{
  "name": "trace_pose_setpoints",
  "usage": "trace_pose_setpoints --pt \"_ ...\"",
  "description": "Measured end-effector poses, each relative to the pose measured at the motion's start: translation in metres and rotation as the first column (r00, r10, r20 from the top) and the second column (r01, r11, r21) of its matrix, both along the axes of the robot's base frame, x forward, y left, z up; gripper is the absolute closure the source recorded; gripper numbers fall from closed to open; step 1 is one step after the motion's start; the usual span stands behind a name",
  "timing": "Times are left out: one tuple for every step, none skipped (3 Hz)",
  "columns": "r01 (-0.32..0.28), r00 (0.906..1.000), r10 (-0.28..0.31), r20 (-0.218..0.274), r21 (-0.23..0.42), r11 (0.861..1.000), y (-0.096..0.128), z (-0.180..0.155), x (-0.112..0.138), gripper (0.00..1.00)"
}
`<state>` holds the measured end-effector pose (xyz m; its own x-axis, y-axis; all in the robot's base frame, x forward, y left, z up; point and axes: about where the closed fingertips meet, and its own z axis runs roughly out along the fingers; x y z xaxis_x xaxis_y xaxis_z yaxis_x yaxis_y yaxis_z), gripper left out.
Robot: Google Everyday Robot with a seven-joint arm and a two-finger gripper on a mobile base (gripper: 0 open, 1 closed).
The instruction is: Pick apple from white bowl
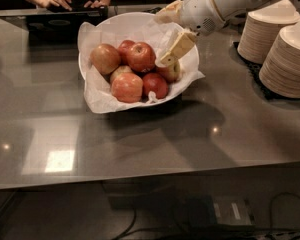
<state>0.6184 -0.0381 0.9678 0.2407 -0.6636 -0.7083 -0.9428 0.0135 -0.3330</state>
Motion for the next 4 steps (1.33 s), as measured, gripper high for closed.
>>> trace_pose_setpoints --pt "-0.045 0.9987 0.045 -0.022 -0.006 0.999 0.017 -0.009 -0.003 0.26" --pt "-0.075 0.9964 0.074 -0.041 -0.012 0.997 0.028 -0.017 -0.004 0.27" --pt "-0.080 0.9958 0.079 -0.046 -0.012 0.997 0.031 -0.020 -0.004 0.28" --pt "-0.091 0.9942 0.090 -0.059 -0.012 0.996 0.037 -0.026 -0.005 0.29"
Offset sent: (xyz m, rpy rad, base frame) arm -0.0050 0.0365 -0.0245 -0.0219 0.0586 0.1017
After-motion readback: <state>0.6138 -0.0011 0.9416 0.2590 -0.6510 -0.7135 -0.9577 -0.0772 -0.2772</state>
